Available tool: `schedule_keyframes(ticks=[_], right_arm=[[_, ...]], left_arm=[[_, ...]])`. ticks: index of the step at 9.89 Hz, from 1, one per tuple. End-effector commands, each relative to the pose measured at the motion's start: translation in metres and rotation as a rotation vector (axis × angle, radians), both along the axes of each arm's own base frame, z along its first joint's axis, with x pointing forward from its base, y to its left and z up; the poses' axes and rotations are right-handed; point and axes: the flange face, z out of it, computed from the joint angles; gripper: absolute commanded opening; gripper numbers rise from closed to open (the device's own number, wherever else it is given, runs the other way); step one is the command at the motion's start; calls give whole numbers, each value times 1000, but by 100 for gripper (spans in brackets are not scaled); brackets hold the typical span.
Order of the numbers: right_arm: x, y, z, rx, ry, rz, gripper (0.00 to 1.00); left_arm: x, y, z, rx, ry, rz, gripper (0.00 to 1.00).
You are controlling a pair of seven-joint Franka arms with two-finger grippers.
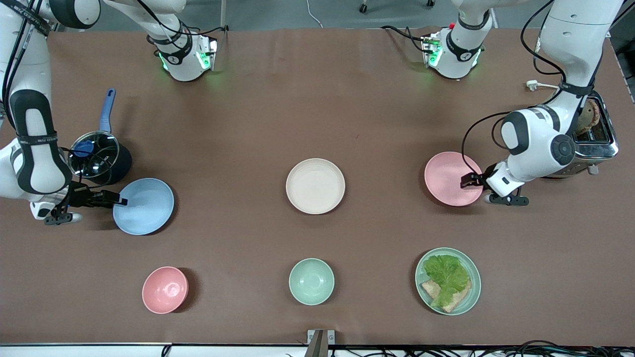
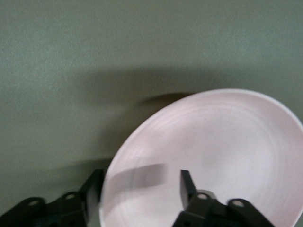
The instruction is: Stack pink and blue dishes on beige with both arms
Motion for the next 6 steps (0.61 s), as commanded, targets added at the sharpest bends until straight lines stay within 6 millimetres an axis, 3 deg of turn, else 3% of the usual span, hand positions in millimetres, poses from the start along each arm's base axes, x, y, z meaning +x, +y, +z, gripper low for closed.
schedule_keyframes(ticks=[1,2,4,6], right_arm=[[-7,5,-3,33,-1,-38,23],[-7,4,-2,35,-2,-45,3],[5,2,10,25,-11,-78,0],[26,0,47,52,50,-89,1]], left_arm=[[-10,13,-13,-27,34,-8,23],[-9,12,-13,-27,33,-12,6],[-8,17,-6,-36,46,-5,0],[11,11,44,-66,38,-16,0]])
